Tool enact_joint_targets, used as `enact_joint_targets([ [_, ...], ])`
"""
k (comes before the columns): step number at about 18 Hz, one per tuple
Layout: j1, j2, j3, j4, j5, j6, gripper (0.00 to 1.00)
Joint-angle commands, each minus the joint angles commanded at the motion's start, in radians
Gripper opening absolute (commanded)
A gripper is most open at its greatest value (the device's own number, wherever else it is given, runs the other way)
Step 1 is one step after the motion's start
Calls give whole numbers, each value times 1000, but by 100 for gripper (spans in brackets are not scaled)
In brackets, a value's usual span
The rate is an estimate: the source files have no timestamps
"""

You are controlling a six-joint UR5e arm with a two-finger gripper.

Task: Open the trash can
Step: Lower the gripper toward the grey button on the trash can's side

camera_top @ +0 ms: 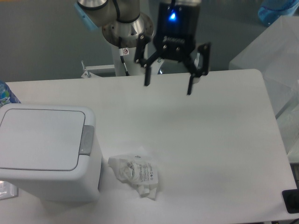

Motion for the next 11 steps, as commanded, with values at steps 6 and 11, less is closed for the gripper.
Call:
enact_joint_targets([
  [6, -74, -100, 0, 85, -2, -195, 100],
  [11, -94, -104, -35, 86, 0, -231, 100],
])
